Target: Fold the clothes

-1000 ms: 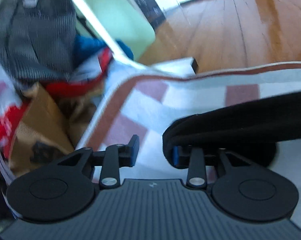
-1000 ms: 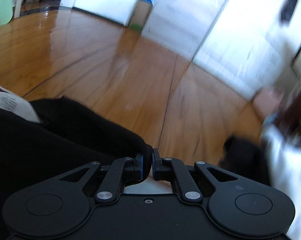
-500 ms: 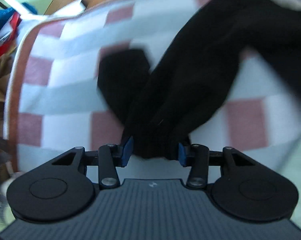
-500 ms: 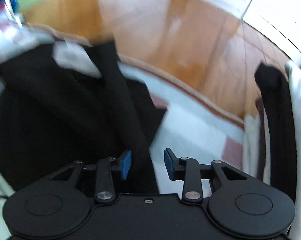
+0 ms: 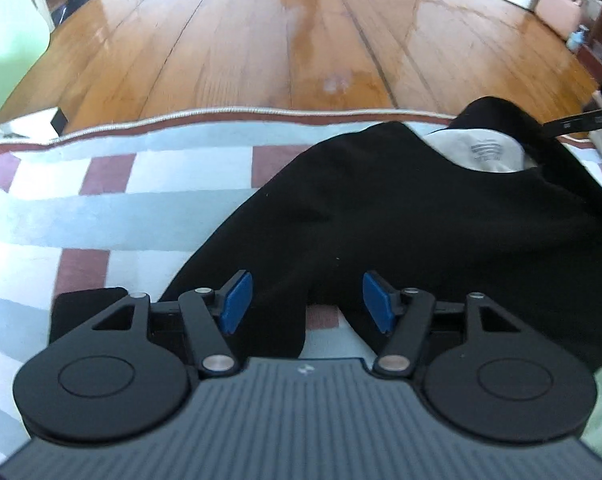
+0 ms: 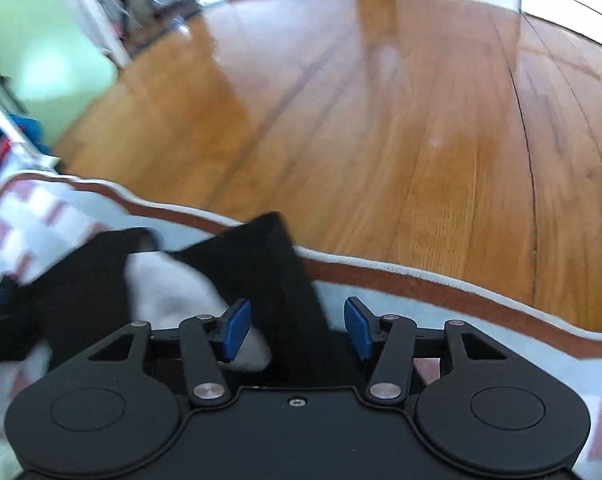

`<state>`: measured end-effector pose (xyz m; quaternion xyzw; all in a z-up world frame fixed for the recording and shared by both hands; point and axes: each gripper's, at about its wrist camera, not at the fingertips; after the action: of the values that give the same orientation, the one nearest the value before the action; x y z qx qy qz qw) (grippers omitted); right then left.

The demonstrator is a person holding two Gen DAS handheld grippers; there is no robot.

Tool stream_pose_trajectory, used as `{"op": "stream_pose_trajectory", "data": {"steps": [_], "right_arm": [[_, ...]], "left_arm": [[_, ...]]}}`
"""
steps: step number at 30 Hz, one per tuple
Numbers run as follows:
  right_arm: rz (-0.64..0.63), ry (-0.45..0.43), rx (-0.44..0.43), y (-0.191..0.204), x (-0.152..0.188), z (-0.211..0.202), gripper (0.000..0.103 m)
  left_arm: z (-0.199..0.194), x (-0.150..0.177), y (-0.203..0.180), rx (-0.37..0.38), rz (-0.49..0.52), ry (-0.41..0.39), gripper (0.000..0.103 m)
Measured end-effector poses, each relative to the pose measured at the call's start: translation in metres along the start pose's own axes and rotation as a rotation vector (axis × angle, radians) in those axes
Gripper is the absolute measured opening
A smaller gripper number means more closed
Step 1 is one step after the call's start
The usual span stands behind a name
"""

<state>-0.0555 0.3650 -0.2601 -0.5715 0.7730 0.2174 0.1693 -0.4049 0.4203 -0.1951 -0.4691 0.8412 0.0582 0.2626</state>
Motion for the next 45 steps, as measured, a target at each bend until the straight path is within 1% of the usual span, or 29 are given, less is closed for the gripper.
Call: {"op": "stream_pose_trajectory", "data": {"steps": [1, 2, 4, 6, 7, 9, 11, 13, 14, 17, 20, 21, 22, 23, 24, 26, 28, 29, 31, 32, 33, 34, 35, 36, 38, 40, 41, 43, 45], "right_arm": [[0.011, 0.006, 0.008, 0.0, -0.002, 0.009, 0.044], [0.02, 0.0, 0.01, 0.0, -0.003, 0.015, 0.006], [0.022, -0.084, -0.007, -0.002, -0.004, 0.003, 0.008], [-0.003, -0.235, 0.011, 0.0, -0.001, -0.033, 0.007], [-0.025, -0.299, 0.066, 0.001, 0.003, -0.055, 0.007], [-0.077, -0.409, 0.218, 0.001, 0.015, -0.099, 0.007], [-0.116, -0.446, 0.366, -0.006, 0.034, -0.134, 0.007], [-0.11, -0.388, 0.459, -0.023, 0.059, -0.154, 0.007], [-0.084, -0.352, 0.484, -0.033, 0.073, -0.158, 0.008], [-0.001, -0.179, 0.491, -0.058, 0.115, -0.149, 0.008], [0.002, 0.001, 0.504, -0.066, 0.147, -0.129, 0.009], [0.003, 0.059, 0.532, -0.066, 0.152, -0.123, 0.009], [0.021, 0.091, 0.574, -0.066, 0.154, -0.12, 0.021], [0.055, 0.078, 0.608, -0.066, 0.153, -0.124, 0.038], [0.09, 0.064, 0.643, -0.066, 0.152, -0.127, 0.044], [0.148, 0.019, 0.694, -0.064, 0.149, -0.136, 0.045], [0.136, -0.111, 0.644, -0.053, 0.139, -0.154, 0.047], [0.1, -0.161, 0.589, -0.048, 0.134, -0.158, 0.053], [-0.009, -0.218, 0.434, -0.035, 0.121, -0.155, 0.06], [-0.074, -0.234, 0.357, -0.028, 0.115, -0.148, 0.059], [-0.139, -0.24, 0.316, -0.02, 0.11, -0.141, 0.06], [-0.195, -0.227, 0.323, -0.013, 0.104, -0.132, 0.06], [-0.235, -0.204, 0.358, -0.006, 0.098, -0.122, 0.062], [-0.274, -0.189, 0.372, -0.001, 0.093, -0.115, 0.062], [-0.359, -0.182, 0.31, 0.005, 0.088, -0.104, 0.065], [-0.412, -0.156, 0.25, 0.006, 0.081, -0.085, 0.068], [-0.426, -0.139, 0.228, 0.005, 0.077, -0.074, 0.068], [-0.397, -0.095, 0.217, -0.002, 0.063, -0.048, 0.069], [-0.286, -0.049, 0.224, -0.012, 0.048, -0.024, 0.07]], "left_arm": [[0.003, 0.002, 0.003, -0.003, -0.019, 0.004, 0.061], [0.006, 0.005, 0.006, -0.003, -0.039, 0.008, 0.061], [0.011, 0.012, 0.012, -0.012, -0.07, 0.016, 0.061], [0.011, 0.019, 0.017, -0.032, -0.082, 0.025, 0.061], [0.011, 0.022, 0.02, -0.042, -0.089, 0.03, 0.061], [0.008, 0.027, 0.025, -0.056, -0.101, 0.044, 0.061], [0.0, 0.029, 0.032, -0.085, -0.12, 0.045, 0.061], [-0.009, 0.028, 0.04, -0.092, -0.144, 0.023, 0.061], [-0.013, 0.027, 0.044, -0.089, -0.154, 0.017, 0.061], [-0.013, 0.021, 0.048, -0.096, -0.165, 0.018, 0.061], [-0.007, 0.013, 0.042, -0.107, -0.152, 0.001, 0.061], [-0.004, 0.01, 0.04, -0.108, -0.148, -0.009, 0.061], [-0.002, 0.007, 0.037, -0.108, -0.148, -0.017, 0.061], [0.0, 0.004, 0.036, -0.106, -0.15, -0.024, 0.061], [0.002, 0.001, 0.035, -0.104, -0.155, -0.032, 0.061], [0.006, -0.003, 0.035, -0.093, -0.164, -0.048, 0.061], [0.01, -0.007, 0.036, -0.076, -0.168, -0.065, 0.061], [0.012, -0.01, 0.036, -0.069, -0.165, -0.07, 0.061], [0.016, -0.018, 0.041, -0.069, -0.184, -0.077, 0.062], [0.018, -0.024, 0.045, -0.065, -0.203, -0.084, 0.062], [0.021, -0.029, 0.048, -0.052, -0.21, -0.093, 0.062], [0.024, -0.035, 0.051, -0.035, -0.212, -0.103, 0.062], [0.028, -0.04, 0.05, -0.04, -0.189, -0.086, 0.062], [0.034, -0.044, 0.048, -0.054, -0.156, -0.057, 0.062], [0.045, -0.052, 0.044, -0.083, -0.089, 0.001, 0.062], [0.053, -0.055, 0.036, -0.153, 0.001, 0.02, 0.064], [0.056, -0.055, 0.035, -0.15, 0.026, 0.016, 0.067], [0.061, -0.053, 0.041, -0.094, 0.004, 0.013, 0.07], [0.068, -0.051, 0.047, -0.055, -0.04, 0.022, 0.07]]}}
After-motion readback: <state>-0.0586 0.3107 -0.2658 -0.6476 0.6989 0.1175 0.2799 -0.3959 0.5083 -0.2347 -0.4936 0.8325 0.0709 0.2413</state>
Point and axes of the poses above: each gripper's, at about its wrist camera, not at the fingertips, and z roughly the way its jaws point, y to its left, x to its underside, and after that the axes turned 6 degrees about x, right-handed
